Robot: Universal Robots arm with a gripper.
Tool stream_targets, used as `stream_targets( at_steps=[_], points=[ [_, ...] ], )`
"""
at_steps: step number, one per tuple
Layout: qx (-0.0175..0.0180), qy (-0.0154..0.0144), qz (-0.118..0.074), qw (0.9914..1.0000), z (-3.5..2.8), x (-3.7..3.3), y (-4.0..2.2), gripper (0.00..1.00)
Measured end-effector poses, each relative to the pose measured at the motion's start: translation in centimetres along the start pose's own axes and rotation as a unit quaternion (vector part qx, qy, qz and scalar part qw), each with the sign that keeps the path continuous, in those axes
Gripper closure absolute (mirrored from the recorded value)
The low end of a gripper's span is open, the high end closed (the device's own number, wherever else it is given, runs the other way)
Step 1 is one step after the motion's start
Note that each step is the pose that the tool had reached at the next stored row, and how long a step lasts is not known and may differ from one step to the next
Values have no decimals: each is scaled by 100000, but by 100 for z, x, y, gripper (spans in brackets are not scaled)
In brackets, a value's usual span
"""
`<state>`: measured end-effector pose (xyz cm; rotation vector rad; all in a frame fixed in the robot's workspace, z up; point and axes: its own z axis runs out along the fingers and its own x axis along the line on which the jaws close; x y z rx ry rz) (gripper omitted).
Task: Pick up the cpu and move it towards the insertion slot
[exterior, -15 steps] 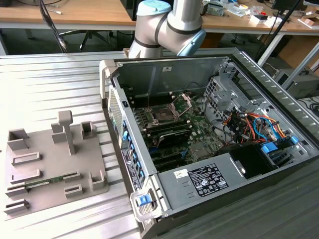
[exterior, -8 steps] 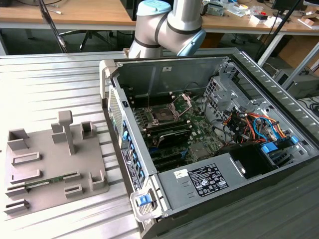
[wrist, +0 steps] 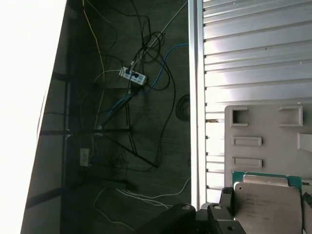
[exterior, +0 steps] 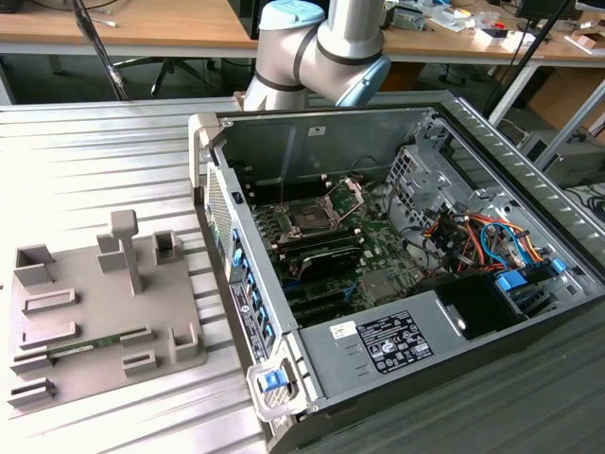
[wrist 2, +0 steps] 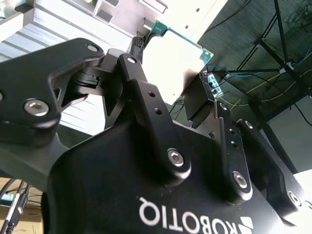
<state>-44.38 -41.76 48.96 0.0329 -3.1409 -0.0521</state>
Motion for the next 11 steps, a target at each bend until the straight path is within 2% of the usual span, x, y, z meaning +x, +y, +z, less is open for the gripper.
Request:
stream_targets(
  at_steps=[6,11],
  points=[
    [3,4,1,100000,-96,0,3,45],
    [-2,0,0,100000,-101,0,3,45]
  ],
)
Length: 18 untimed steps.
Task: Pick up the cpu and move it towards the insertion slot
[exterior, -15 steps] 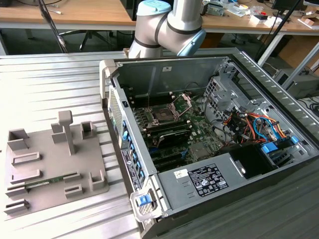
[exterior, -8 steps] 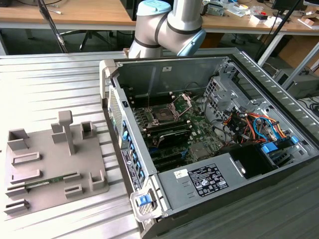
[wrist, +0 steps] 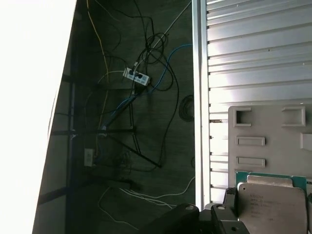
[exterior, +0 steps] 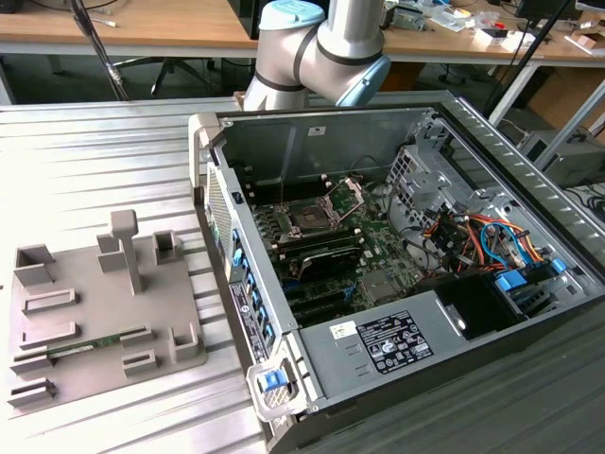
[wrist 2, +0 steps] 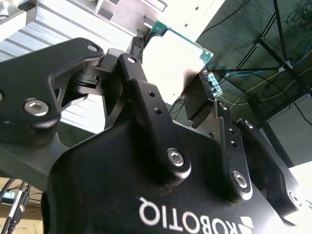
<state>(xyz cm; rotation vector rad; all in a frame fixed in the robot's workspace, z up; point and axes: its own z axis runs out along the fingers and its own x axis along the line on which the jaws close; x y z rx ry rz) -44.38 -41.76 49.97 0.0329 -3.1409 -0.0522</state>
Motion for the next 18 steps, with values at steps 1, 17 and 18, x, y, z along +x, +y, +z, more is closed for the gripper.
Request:
stream_targets(
  at_steps=[1,17,18],
  points=[
    [-1,7,3,100000,-1,0,0,45],
    [129,10,2,100000,30,-118,-4,45],
    [128,6,1,100000,32,-140,-4,45]
  ],
)
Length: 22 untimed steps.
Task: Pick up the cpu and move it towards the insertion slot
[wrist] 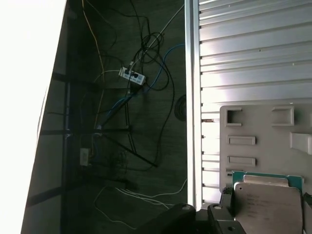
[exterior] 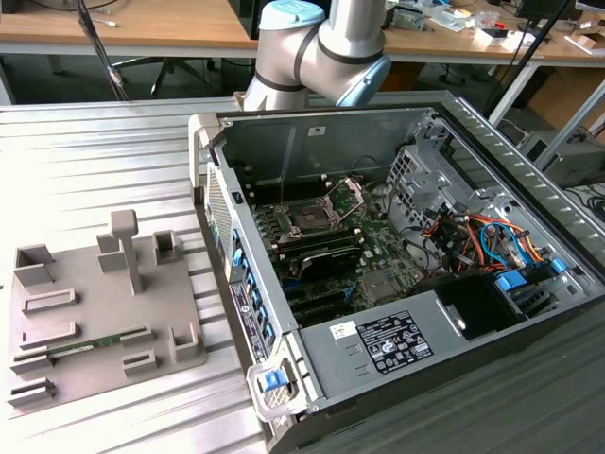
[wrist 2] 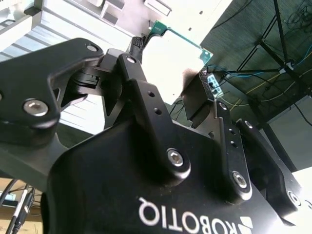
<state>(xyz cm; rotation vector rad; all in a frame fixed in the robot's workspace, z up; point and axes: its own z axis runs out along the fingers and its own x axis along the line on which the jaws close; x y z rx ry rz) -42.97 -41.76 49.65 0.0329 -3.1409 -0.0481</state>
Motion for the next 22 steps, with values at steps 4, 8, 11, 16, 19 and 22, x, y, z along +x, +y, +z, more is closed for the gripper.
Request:
stream_targets(
  at_steps=[4,8,11,16,19,22],
  points=[
    [-1,-2,2,100000,3,-56,-1,45],
    [0,2,-2,100000,4,-103,-2,45],
    [2,3,2,100000,6,-150,-3,45],
    [0,1,-1,100000,8,-254,-6,45],
    [1,3,-1,100000,9,-313,-7,45],
    [-3,-1,-1,100000,10,-365,-8,45]
  ],
)
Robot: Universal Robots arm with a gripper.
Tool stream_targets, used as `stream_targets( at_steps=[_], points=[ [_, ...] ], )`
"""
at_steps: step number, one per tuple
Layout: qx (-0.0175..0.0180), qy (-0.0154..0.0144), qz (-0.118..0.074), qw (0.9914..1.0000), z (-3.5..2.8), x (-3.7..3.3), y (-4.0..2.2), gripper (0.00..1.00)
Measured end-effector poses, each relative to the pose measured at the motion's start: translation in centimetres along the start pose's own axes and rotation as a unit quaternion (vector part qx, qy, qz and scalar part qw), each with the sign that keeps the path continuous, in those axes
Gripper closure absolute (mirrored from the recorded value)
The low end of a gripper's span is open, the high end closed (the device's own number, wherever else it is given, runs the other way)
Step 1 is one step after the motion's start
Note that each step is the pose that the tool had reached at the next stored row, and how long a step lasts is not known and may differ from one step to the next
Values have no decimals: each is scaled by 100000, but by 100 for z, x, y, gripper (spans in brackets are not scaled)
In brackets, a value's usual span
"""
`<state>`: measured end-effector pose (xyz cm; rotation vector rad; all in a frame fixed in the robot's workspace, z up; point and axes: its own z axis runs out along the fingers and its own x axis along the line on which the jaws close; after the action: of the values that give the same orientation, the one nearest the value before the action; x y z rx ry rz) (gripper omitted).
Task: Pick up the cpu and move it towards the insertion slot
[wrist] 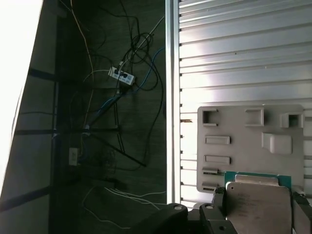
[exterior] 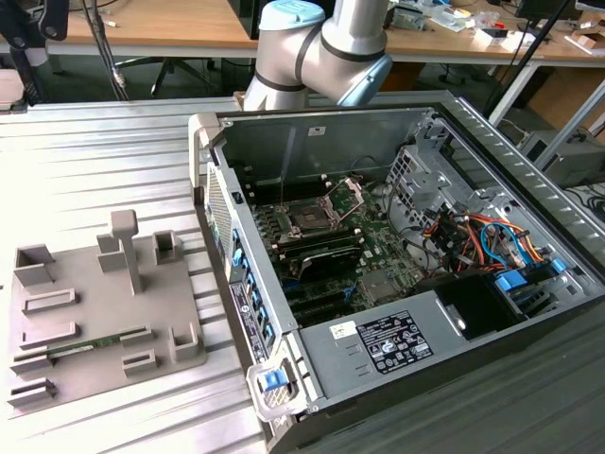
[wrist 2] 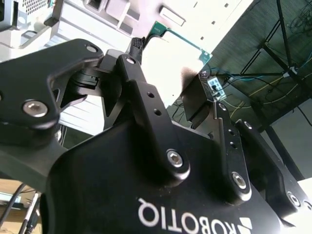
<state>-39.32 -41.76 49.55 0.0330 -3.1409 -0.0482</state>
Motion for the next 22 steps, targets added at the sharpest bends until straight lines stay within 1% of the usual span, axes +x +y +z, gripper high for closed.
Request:
stream_targets(
  at_steps=[1,3,5,10,13,16,17,18,22],
  points=[
    [1,-2,4,100000,0,-28,0,45],
    [1,2,4,100000,0,-62,-1,45],
    [5,4,3,100000,0,-116,-2,45],
    [1,-1,0,100000,1,-206,-4,45],
    [2,1,2,100000,1,-318,-6,45],
    [1,3,2,100000,1,-387,-8,45],
    [1,-1,3,100000,1,-455,-9,45],
    [2,-1,-3,100000,1,-495,-10,45],
    [1,2,4,100000,1,-613,-13,45]
  ],
)
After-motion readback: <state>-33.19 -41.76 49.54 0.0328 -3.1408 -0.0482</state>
